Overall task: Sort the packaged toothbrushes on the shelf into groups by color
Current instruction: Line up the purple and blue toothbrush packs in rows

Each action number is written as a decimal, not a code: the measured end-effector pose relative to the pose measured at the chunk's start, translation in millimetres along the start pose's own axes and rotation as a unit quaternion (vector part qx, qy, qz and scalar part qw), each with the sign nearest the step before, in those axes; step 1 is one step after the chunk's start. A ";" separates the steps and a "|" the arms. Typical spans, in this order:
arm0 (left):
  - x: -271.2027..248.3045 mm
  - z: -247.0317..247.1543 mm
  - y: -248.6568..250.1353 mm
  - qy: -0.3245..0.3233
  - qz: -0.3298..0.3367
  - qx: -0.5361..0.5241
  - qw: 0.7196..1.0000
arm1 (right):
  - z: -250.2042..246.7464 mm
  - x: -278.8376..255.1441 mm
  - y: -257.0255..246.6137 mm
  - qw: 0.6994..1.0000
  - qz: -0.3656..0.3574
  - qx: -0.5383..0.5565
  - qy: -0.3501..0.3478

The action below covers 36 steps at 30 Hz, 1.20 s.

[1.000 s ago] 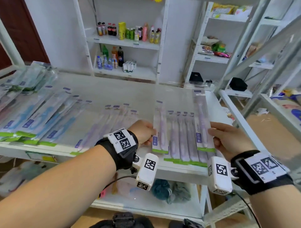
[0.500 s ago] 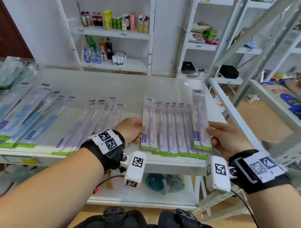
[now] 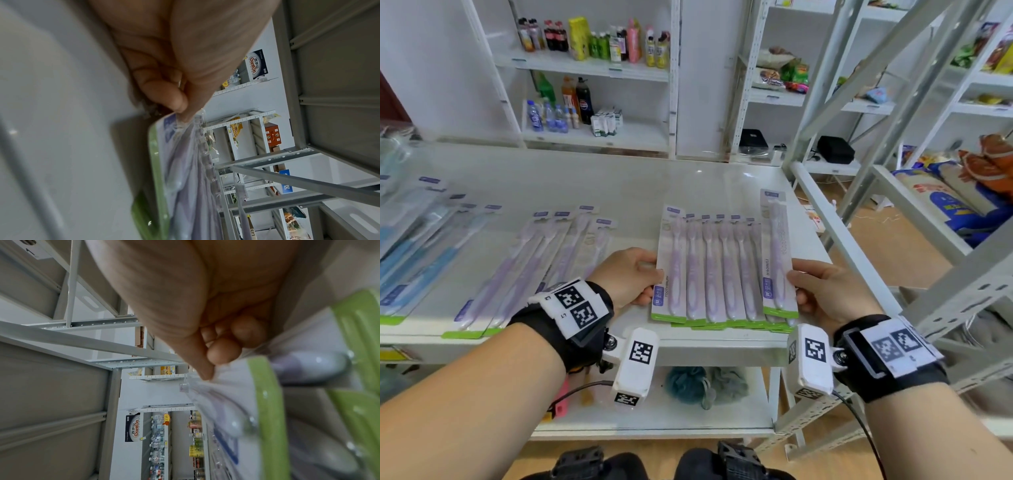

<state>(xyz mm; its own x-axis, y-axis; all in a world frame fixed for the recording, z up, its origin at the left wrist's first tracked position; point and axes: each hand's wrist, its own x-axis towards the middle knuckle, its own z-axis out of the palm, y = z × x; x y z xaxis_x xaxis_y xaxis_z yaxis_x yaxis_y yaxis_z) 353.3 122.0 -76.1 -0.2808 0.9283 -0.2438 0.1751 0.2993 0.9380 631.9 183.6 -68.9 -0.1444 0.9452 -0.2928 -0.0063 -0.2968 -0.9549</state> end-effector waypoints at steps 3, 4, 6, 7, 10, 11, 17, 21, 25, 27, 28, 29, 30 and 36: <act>1.0 0.6 -1.9 0.013 0.006 0.017 1.000 | -0.5 3.8 4.3 1.000 -0.012 -0.005 0.004; 1.2 0.7 -2.3 0.014 0.007 0.021 1.000 | -0.5 4.6 5.7 1.000 -0.015 -0.010 0.006; 1.5 1.1 -2.8 0.013 0.010 0.027 1.000 | 0.0 5.9 7.4 1.000 -0.018 -0.022 0.006; 1.5 1.4 -3.2 0.013 0.012 0.027 0.999 | 0.3 6.4 7.9 0.999 -0.018 -0.026 0.005; 1.4 1.8 -4.1 0.015 0.013 0.026 0.999 | 0.9 8.3 8.6 0.999 -0.014 -0.036 0.011; 1.7 1.7 -4.4 0.016 0.013 0.027 0.999 | 1.2 9.1 9.0 0.999 -0.013 -0.035 0.016; 2.9 1.0 -7.1 0.009 0.016 0.037 0.999 | 4.1 10.3 10.6 0.999 -0.020 -0.024 0.035; 6.0 0.0 -10.7 0.013 0.015 0.045 0.999 | 3.8 10.4 11.5 0.998 -0.034 -0.033 0.046; 9.1 -0.9 -12.7 0.014 0.014 0.050 0.999 | 2.6 10.5 12.7 0.996 -0.048 -0.050 0.048; 10.1 -1.3 -13.1 0.011 0.014 0.052 0.999 | 2.0 10.8 13.4 0.996 -0.051 -0.057 0.051; 10.5 -1.7 -13.5 0.010 0.014 0.052 0.998 | 1.9 11.0 13.7 0.995 -0.051 -0.062 0.051; 10.6 -1.9 -13.9 0.009 0.015 0.053 0.998 | 2.0 11.2 14.0 0.995 -0.052 -0.065 0.053; 10.8 -2.1 -14.2 0.008 0.015 0.053 0.998 | 2.2 11.3 14.0 0.995 -0.053 -0.065 0.054; 13.3 -2.5 -15.9 0.000 0.026 0.059 0.998 | 4.6 9.9 12.5 0.996 -0.047 -0.056 0.055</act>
<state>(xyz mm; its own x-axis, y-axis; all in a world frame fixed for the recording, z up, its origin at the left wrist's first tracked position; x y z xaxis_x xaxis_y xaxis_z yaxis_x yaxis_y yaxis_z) 344.5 129.0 -93.6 -0.2680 0.9434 -0.1953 0.2998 0.2743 0.9137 625.9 188.6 -83.4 -0.0380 0.9790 -0.2005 0.0960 -0.1961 -0.9759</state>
